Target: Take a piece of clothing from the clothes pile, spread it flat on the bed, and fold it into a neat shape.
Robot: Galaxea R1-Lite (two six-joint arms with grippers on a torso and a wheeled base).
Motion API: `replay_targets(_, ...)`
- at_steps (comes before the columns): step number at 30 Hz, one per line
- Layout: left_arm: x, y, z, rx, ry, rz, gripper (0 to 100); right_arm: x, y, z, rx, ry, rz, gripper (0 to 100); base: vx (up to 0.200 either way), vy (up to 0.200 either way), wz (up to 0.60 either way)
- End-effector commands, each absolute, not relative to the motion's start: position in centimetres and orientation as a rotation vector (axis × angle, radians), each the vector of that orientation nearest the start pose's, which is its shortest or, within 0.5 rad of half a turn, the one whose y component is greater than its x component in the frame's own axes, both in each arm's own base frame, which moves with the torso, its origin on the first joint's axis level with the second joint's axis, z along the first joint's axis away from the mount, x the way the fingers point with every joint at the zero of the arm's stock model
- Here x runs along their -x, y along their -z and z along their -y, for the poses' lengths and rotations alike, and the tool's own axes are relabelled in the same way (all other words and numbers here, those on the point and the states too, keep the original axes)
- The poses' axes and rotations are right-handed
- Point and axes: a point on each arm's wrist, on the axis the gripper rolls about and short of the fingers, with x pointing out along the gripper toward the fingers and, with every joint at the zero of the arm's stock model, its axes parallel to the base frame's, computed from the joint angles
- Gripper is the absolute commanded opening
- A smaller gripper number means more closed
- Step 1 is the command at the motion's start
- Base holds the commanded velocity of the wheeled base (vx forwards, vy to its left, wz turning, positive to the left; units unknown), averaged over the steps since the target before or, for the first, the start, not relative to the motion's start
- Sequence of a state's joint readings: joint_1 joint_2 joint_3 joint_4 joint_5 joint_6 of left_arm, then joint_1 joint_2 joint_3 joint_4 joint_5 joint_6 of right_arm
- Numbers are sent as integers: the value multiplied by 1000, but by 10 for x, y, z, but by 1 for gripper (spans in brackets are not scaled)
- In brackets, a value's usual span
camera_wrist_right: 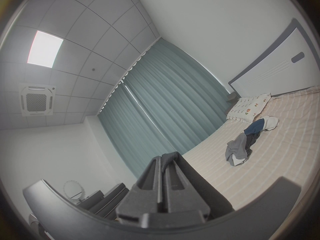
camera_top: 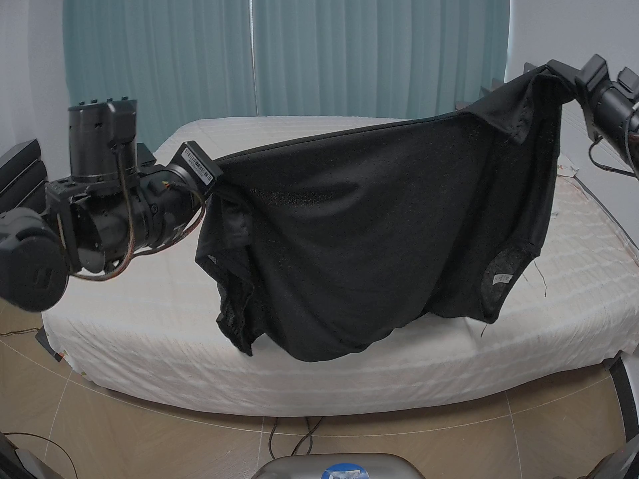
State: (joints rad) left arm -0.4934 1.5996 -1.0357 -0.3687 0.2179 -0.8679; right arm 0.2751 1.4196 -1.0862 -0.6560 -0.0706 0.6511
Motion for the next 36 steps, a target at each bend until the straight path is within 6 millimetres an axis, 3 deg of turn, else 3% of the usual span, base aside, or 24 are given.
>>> replay_targets(1,-319,-227,144,770,89,-349,0,-316,-306,-77,-680,-219,163,0,200,0,0)
replay_targets(10,-378,-181,162,748,38,-405,0,-379,-256,-92,-666,-202,161,0,200,0,0)
replay_targets(13,-388,-177,162,751,32,-398,0,-389,-246,-95,-654,-198,153,0,200,0,0)
replay_targets(14,-409,-164,163,754,16,-397,0,-407,-220,-102,-644,-198,142,0,200,0,0)
replay_targets(22,-444,-115,166,758,-34,-447,0,-448,-148,-125,-619,-192,118,0,175,0,0)
replay_targets(28,-462,-78,168,777,-74,-485,0,-467,-99,-135,-592,-137,123,0,0,0,0)
replay_targets(34,-481,-55,171,829,-103,-478,0,-476,-80,-135,-576,-125,119,0,0,0,0)
replay_targets(36,-486,-45,173,840,-114,-485,0,-484,-65,-136,-576,-82,122,0,0,0,0)
